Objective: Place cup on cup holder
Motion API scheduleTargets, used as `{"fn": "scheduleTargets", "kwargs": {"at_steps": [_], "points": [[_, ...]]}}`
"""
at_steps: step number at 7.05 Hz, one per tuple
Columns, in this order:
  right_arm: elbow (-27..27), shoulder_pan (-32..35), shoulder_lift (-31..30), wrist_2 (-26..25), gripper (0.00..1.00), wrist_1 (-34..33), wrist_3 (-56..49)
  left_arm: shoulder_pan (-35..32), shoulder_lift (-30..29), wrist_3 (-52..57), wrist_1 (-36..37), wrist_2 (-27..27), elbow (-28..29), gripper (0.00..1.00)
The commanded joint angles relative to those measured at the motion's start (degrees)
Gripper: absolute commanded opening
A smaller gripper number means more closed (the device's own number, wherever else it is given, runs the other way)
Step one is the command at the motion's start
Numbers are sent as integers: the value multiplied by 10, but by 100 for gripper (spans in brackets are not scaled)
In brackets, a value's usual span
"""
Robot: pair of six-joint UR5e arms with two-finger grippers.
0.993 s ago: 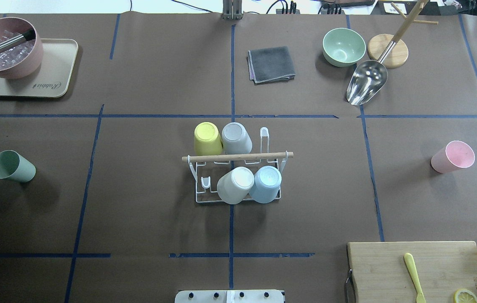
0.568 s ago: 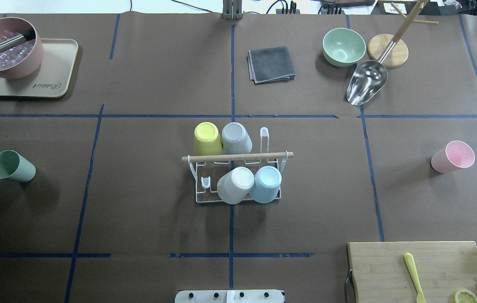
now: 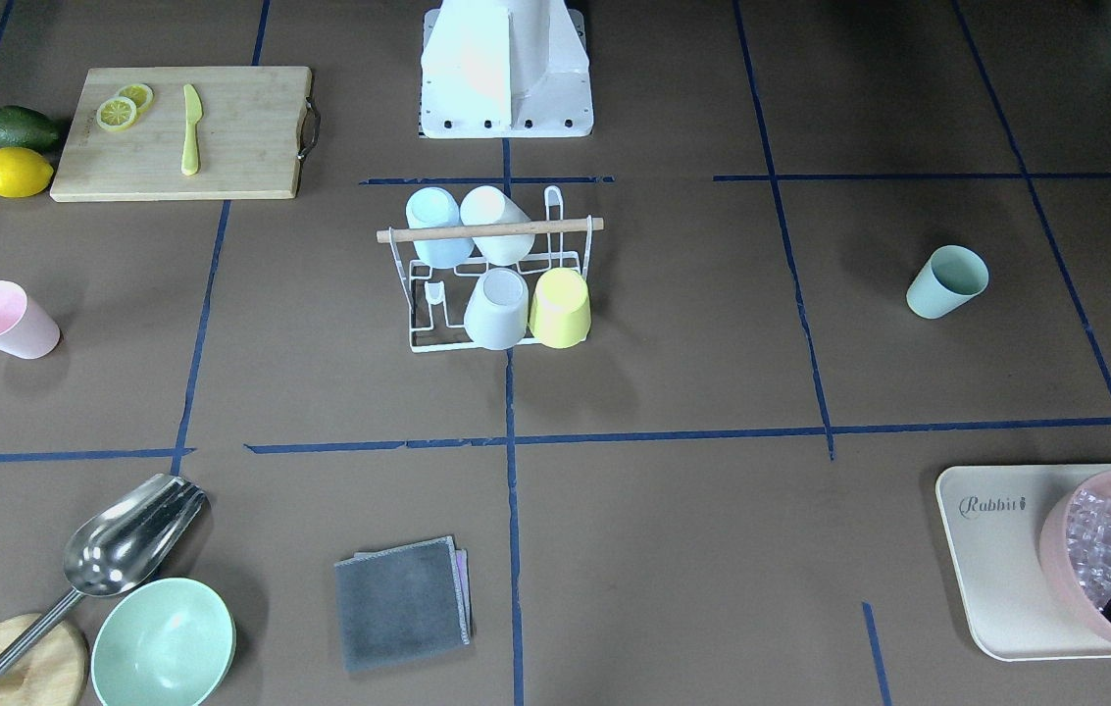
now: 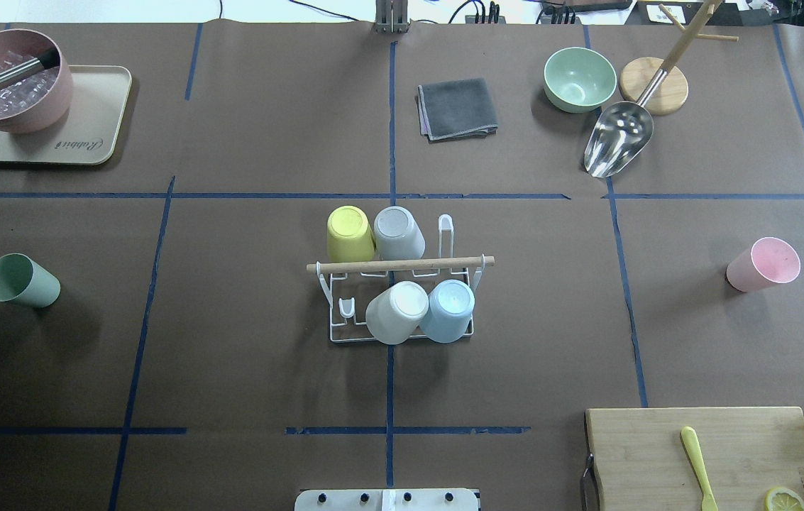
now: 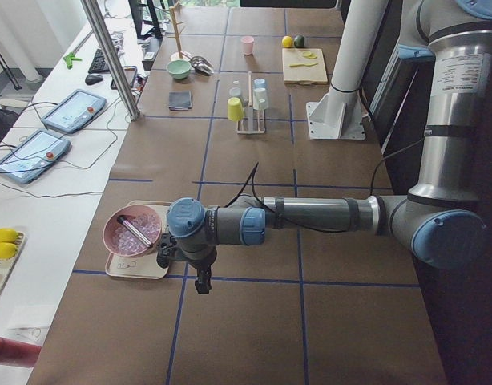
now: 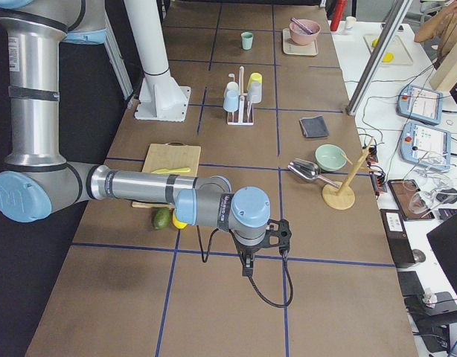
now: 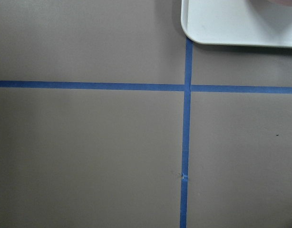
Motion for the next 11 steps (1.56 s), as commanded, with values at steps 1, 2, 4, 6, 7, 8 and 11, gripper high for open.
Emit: {"fn": "scheduleTargets", "kwargs": {"at_steps": [1, 2, 4, 6, 7, 8, 11], "points": [[21, -37, 4, -13, 100, -4, 0, -3, -1, 0, 4, -3, -11, 100], [22, -95, 15, -29, 100, -5, 3, 1, -8, 3, 84, -3, -51, 100], [43, -186, 108, -58, 100, -143, 8, 3, -69, 60, 202, 4, -87, 100], [44, -284, 217, -134, 100, -293, -6, 31, -148, 62, 314, 4, -88, 100], [40, -328, 224, -139, 100, -293, -37, 103, -177, 62, 316, 5, -87, 100], [32, -379, 236, -160, 100, -297, -42, 169, -212, 57, 318, 7, -79, 100], [-39, -438, 266, -216, 100, -302, -69, 249, -250, 57, 276, 94, -75, 100]]}}
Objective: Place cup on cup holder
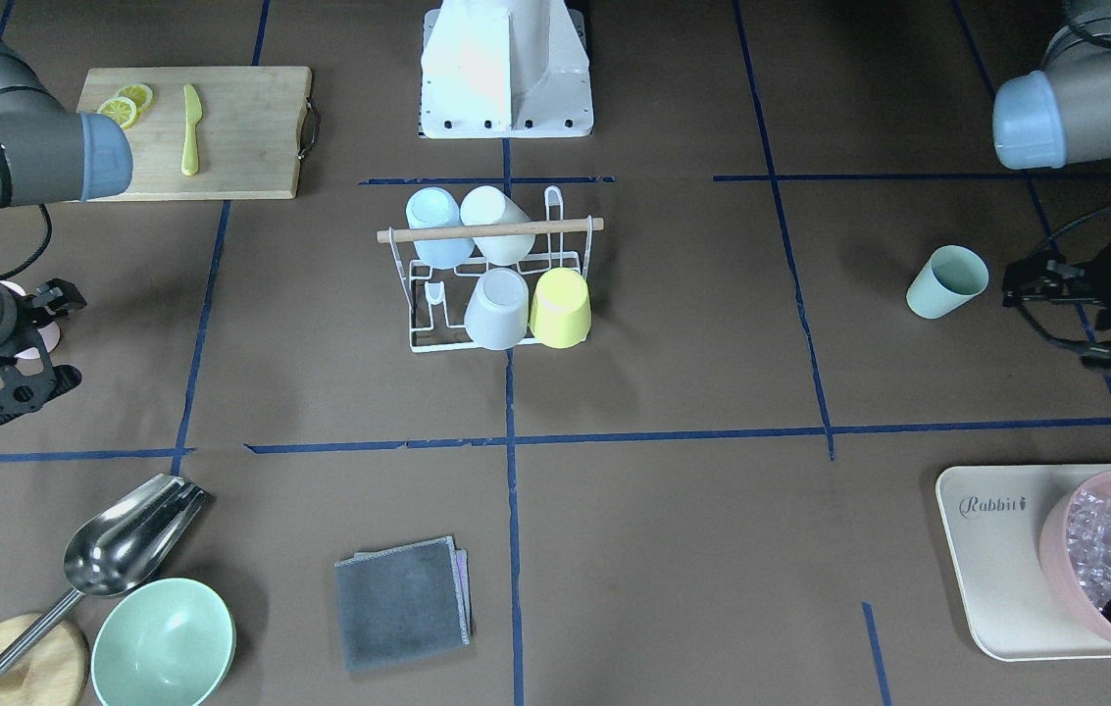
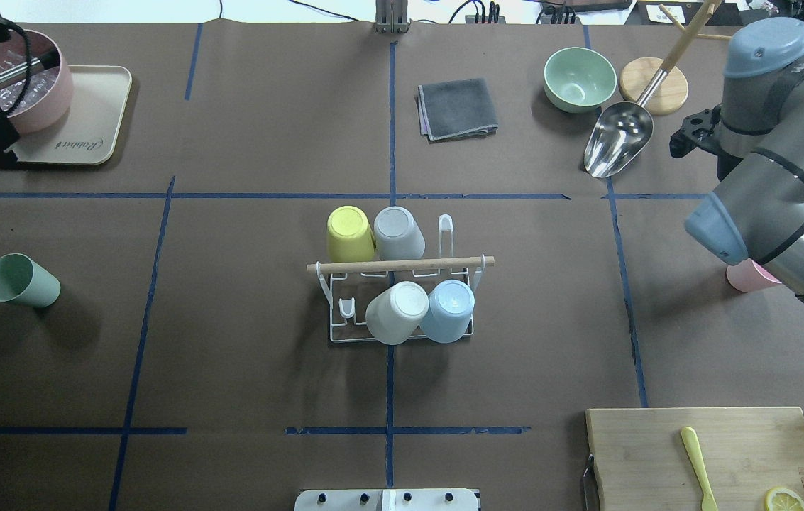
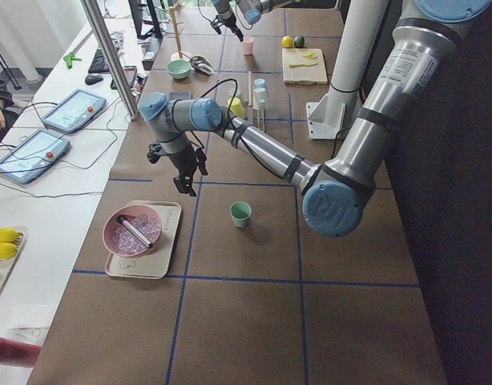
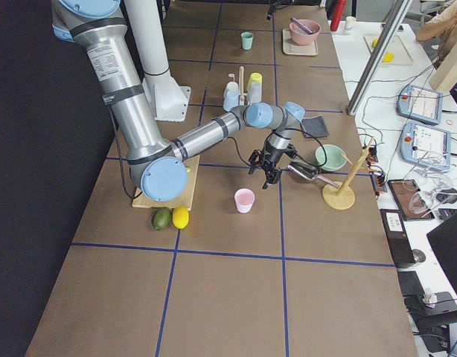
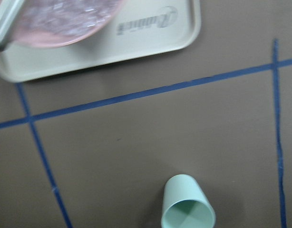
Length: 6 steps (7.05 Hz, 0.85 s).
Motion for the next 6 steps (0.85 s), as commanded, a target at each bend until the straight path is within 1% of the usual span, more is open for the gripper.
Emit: {"fn": "scheduleTargets", "kwargs": {"at_steps": [1, 2, 3, 4, 5, 6], "points": [[-23, -36, 32, -102, 100, -51, -74, 30, -8, -1, -68, 17, 54, 100], [-31, -43, 46, -124, 100, -82, -83, 31, -9, 2, -71, 14, 83, 100], [-42, -55, 44, -124, 100, -98, -86, 34, -10, 1, -70, 12, 99, 100], [-55, -66, 53, -125, 100, -131, -86, 37, -7, 1, -69, 5, 113, 100], [-70, -77, 54, -134, 100, -136, -89, 42, -17, 2, -63, 4, 141, 100], [-84, -81, 54, -146, 100, -137, -89, 44, -16, 2, -55, -12, 150, 100]]}}
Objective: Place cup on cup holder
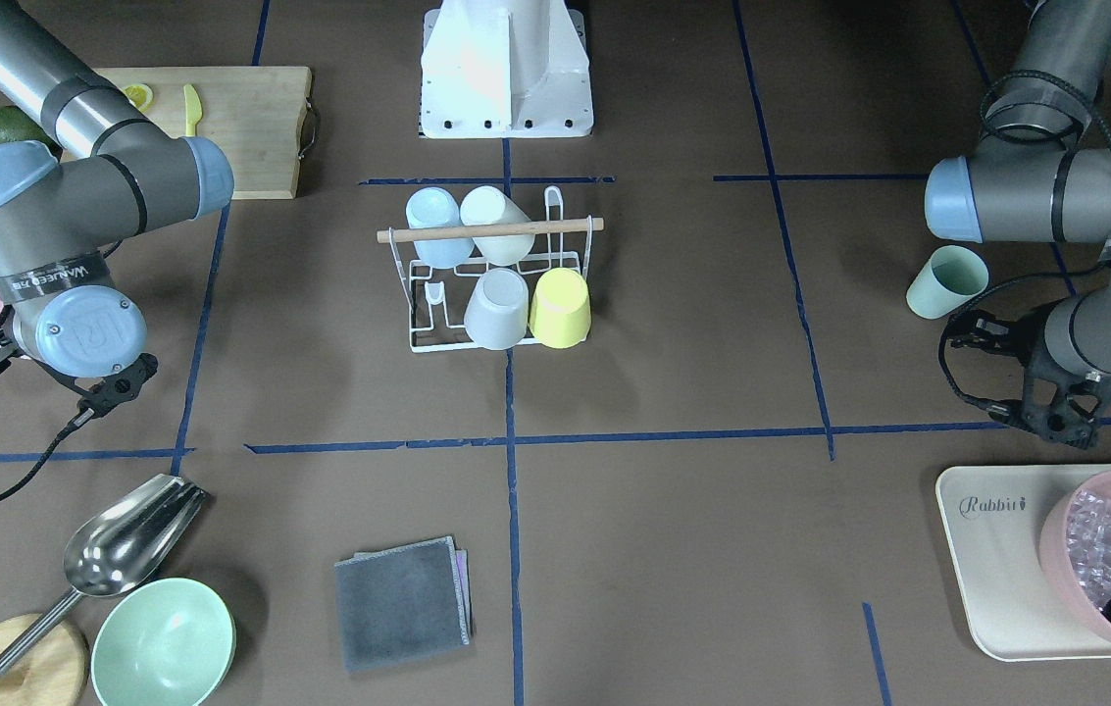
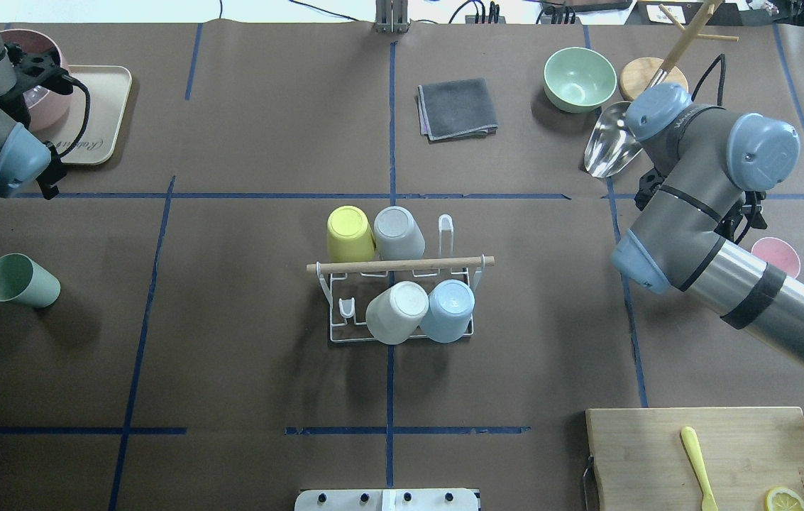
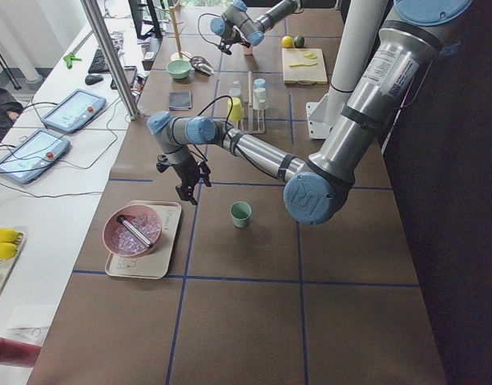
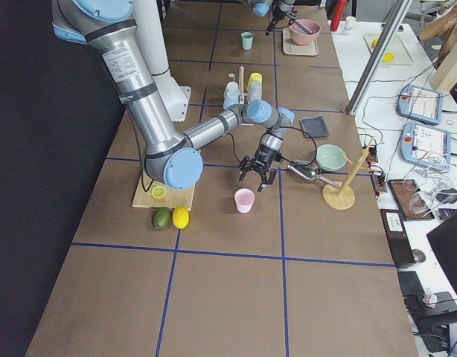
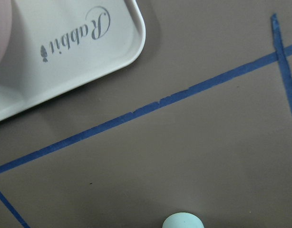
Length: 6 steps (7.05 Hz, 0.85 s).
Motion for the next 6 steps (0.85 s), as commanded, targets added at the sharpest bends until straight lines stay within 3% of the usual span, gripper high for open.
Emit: {"fn": "scheduleTargets", "kwargs": {"at_steps": [1, 2, 6], "points": [[-17, -8, 5, -32, 100, -4, -7, 21, -15, 2, 58, -16, 26, 100], [-18, -8, 16, -59, 100, -2, -26, 27, -25, 2, 87, -16, 26, 100], [-51, -32, 12, -65, 100, 2, -21, 61, -18, 3, 124, -11, 39, 100]]}}
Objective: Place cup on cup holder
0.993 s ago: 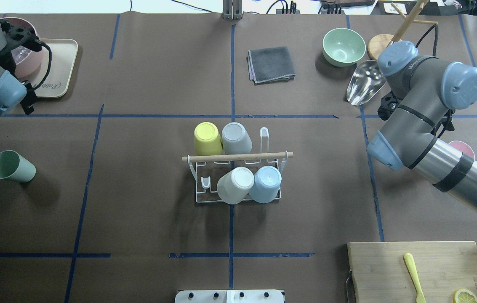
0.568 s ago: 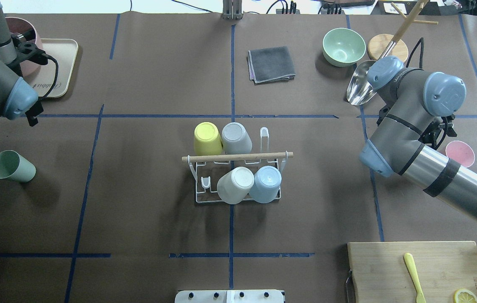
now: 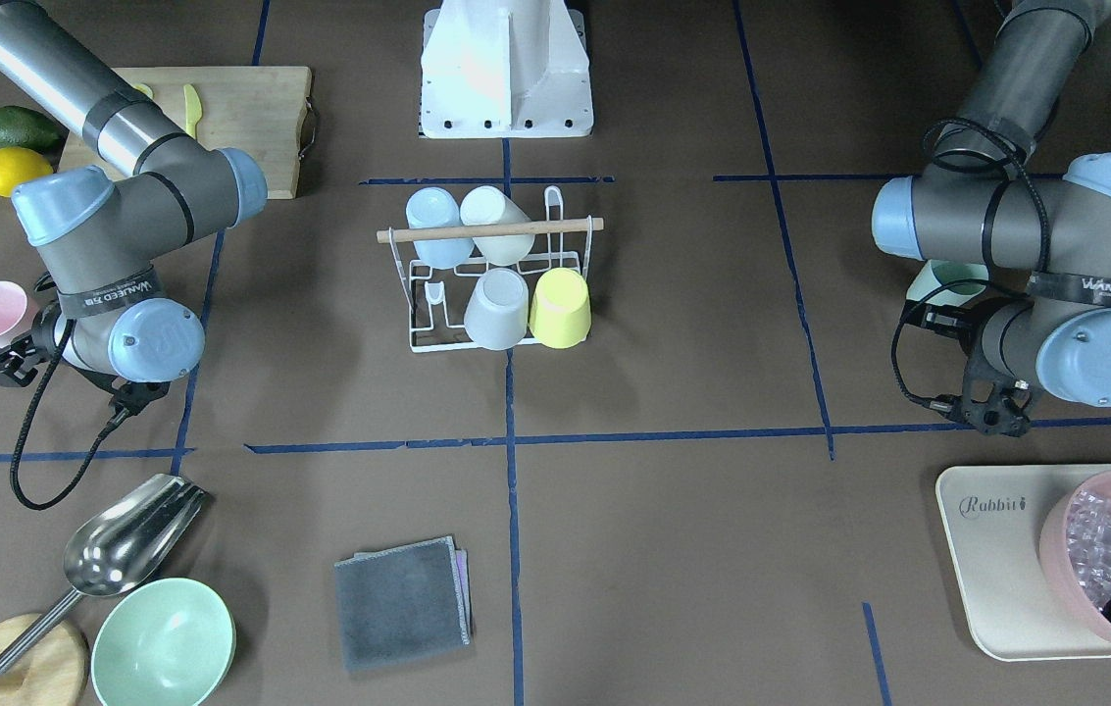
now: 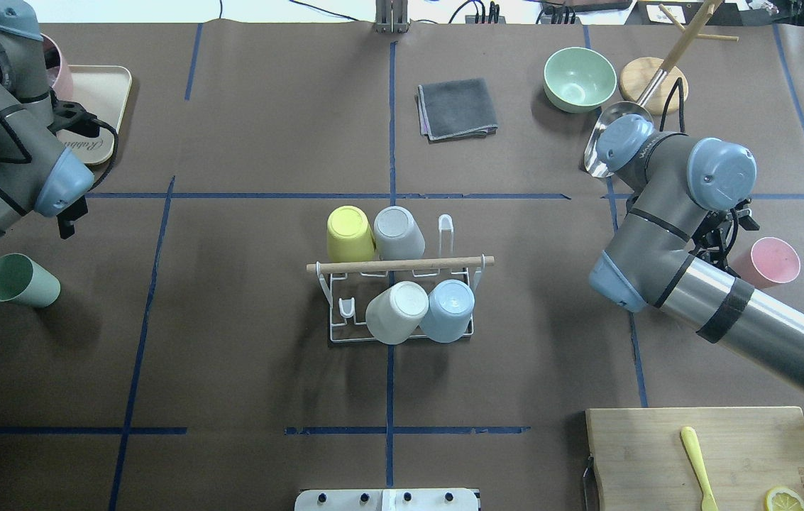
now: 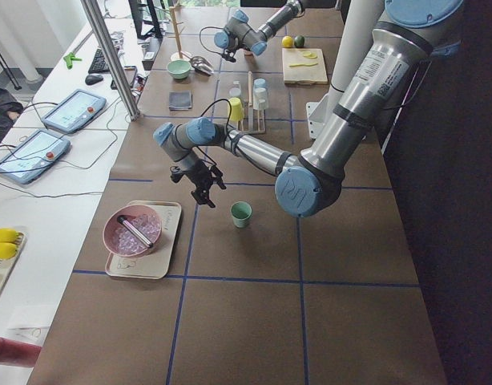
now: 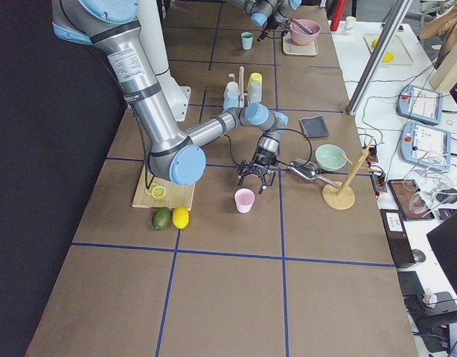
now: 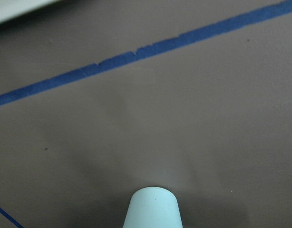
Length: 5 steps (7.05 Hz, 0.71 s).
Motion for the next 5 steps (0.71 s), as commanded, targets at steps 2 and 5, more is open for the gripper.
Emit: {"fn": "scheduleTargets", "kwargs": {"at_steps": [2, 5], "points": [[-52, 4, -1, -14, 100, 26, 2, 24, 19, 1, 10, 5, 24, 100], [-58, 11, -3, -9, 100, 18, -3, 26, 23, 4, 27, 7, 44, 100]]}}
